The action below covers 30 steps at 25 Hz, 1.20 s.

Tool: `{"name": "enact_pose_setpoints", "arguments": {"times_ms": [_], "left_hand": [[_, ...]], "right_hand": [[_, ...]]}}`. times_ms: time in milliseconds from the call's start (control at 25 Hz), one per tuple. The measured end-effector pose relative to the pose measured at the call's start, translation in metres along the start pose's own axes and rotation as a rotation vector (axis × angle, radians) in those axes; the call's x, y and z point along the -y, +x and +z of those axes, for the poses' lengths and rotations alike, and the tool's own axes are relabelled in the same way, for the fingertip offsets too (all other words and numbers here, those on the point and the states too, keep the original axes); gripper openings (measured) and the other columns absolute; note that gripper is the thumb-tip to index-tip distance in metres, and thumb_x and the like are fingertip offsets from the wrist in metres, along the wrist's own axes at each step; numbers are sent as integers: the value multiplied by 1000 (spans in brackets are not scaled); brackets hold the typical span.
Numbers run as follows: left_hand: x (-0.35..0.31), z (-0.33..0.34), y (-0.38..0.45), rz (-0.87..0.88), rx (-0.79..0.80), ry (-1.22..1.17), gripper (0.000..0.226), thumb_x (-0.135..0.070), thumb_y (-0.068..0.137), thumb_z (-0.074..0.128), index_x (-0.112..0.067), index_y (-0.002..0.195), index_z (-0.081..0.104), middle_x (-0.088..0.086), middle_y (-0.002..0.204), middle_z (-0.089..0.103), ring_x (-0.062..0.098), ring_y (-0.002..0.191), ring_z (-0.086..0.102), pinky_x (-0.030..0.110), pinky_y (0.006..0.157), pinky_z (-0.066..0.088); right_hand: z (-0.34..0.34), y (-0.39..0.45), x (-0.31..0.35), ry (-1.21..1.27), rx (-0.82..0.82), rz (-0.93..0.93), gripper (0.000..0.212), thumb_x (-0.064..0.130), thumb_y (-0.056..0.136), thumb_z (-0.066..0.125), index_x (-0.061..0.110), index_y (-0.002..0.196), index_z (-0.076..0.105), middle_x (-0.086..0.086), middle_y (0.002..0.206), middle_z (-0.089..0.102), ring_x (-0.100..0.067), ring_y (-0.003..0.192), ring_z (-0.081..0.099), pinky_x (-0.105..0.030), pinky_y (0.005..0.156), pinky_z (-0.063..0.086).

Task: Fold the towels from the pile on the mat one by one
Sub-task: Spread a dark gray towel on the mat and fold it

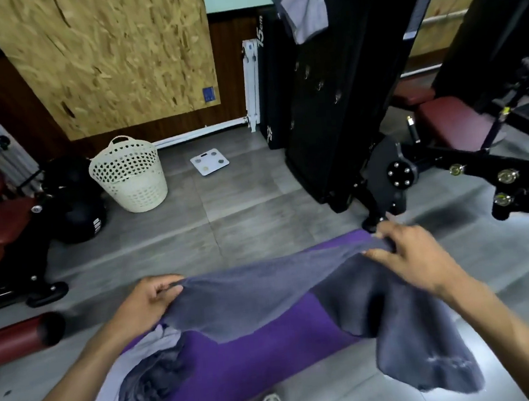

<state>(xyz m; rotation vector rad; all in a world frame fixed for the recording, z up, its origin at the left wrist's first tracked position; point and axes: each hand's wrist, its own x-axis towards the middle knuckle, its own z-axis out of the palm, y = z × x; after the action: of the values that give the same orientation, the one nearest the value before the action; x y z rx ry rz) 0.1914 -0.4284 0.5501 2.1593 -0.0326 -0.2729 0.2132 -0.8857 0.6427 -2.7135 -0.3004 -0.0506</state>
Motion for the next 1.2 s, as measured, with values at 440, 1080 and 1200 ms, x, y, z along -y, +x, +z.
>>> {"name": "enact_pose_setpoints", "arguments": {"times_ms": [440,1080,1200], "left_hand": [[-130,170,111,33,385,-213,50,-19,79,75,-57,107,60,-27,104,66,-9,97,59,15,81,46],[-251,146,162,88,-735,-289,38,1,76,56,-23,60,32,-5,57,31,8,55,30,29,42,27],[-245,113,169,18,-942,-460,47,19,82,47,-21,62,32,8,67,37,16,57,38,19,38,43]], "right_hand": [[-45,100,13,487,260,-263,35,4,76,61,26,70,34,9,62,36,-1,59,31,-26,52,28],[-84,176,-181,314,868,-358,20,23,84,72,34,75,58,14,67,55,3,62,49,-22,62,40],[-54,187,-220,39,494,-244,15,39,85,59,28,75,58,9,74,60,-8,72,60,-29,64,42]]}}
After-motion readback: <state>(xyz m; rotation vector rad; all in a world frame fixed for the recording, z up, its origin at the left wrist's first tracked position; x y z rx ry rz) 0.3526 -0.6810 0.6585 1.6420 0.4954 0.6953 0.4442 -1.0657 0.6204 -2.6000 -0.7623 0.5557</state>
